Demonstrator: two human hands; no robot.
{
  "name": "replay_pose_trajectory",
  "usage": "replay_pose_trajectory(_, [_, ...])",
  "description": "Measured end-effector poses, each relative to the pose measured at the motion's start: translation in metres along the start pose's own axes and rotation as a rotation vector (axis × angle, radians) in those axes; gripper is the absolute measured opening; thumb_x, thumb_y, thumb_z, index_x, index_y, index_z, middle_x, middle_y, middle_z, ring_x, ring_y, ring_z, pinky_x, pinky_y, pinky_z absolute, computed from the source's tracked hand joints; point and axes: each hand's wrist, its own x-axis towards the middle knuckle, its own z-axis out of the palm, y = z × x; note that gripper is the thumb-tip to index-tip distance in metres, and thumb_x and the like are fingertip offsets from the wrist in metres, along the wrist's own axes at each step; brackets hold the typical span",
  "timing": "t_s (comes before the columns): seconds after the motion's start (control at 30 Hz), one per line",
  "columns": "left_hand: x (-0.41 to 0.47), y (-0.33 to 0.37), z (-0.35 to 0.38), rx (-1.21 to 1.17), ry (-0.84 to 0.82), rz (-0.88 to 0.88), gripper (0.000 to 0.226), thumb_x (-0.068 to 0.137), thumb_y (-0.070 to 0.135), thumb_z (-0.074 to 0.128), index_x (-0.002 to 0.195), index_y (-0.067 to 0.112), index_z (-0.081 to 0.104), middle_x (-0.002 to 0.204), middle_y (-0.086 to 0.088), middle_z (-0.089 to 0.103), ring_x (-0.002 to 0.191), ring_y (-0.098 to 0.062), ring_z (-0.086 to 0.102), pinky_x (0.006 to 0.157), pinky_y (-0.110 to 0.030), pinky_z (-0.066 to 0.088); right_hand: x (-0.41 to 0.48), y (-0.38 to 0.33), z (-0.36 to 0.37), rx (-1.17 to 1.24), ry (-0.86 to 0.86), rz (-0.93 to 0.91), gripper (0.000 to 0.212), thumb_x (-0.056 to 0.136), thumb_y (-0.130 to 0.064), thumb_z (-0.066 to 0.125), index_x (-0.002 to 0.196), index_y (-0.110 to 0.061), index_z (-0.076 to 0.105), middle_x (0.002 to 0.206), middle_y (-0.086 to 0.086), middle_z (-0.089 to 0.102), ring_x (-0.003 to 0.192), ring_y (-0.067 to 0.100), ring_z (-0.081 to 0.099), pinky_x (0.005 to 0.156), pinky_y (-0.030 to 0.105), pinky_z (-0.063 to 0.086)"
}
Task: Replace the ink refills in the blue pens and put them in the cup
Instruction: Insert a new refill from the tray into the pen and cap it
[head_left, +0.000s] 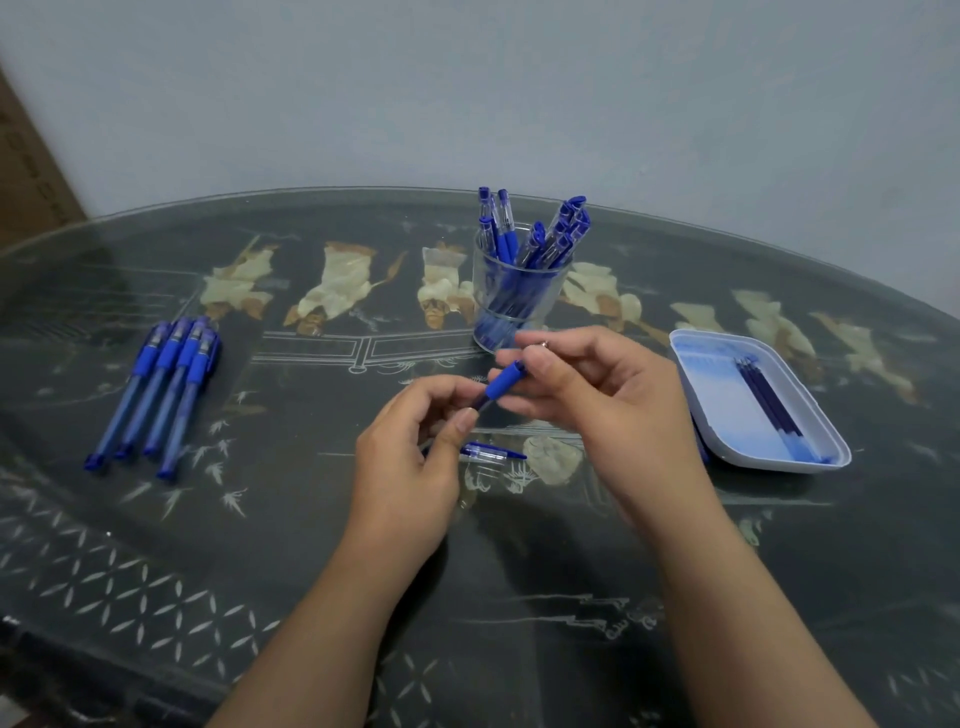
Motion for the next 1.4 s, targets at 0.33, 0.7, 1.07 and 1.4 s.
replay_pose_trajectory(0.33, [0.0, 0.003, 0.0, 0.033, -0.01, -0.006, 0.039, 0.089, -0.005, 0.061, 0.089, 0.033, 0.064, 0.093, 0.009, 0.069, 0.087, 0.001, 0.063, 0.078, -0.006, 0.043, -0.001, 0.002, 0.004, -0.004, 0.062, -0.032, 0.01, 0.086, -0.002, 0.068, 0.079, -0.007, 0.062, 0.084, 0.017, 0.075, 0.08, 0.027, 0.075, 0.068, 0.03, 0.061])
replay_pose_trajectory(0.7, [-0.001, 0.005, -0.001, 0.051, 0.006, 0.006, 0.039, 0.089, -0.005, 0.061, 0.088, 0.034, 0.064, 0.092, 0.01, 0.069, 0.087, 0.0, 0.063, 0.077, -0.007, 0.044, -0.001, 0.002, 0.003, 0.008, 0.071, -0.001, 0.008, 0.086, -0.007, 0.069, 0.092, -0.004, 0.067, 0.086, 0.015, 0.075, 0.082, 0.026, 0.075, 0.072, 0.032, 0.061])
replay_pose_trajectory(1.07, [-0.001, 0.003, -0.001, 0.021, 0.011, 0.022, 0.041, 0.089, -0.005, 0.061, 0.092, 0.035, 0.066, 0.094, 0.011, 0.07, 0.092, -0.003, 0.065, 0.081, -0.01, 0.045, 0.003, 0.006, -0.002, 0.0, 0.075, -0.011, 0.012, 0.084, -0.016, 0.07, 0.094, -0.009, 0.07, 0.086, 0.013, 0.075, 0.08, 0.025, 0.074, 0.072, 0.032, 0.061])
replay_pose_trajectory(1.4, [0.0, 0.003, -0.002, -0.031, 0.051, 0.005, 0.049, 0.089, -0.008, 0.059, 0.098, 0.04, 0.066, 0.095, 0.014, 0.068, 0.096, -0.005, 0.064, 0.083, -0.011, 0.046, 0.005, 0.062, -0.008, -1.033, -0.196, -0.189, 0.029, 0.086, -0.022, 0.074, 0.115, -0.022, 0.072, 0.094, -0.013, 0.054, 0.091, 0.005, 0.048, 0.087, 0.019, 0.039])
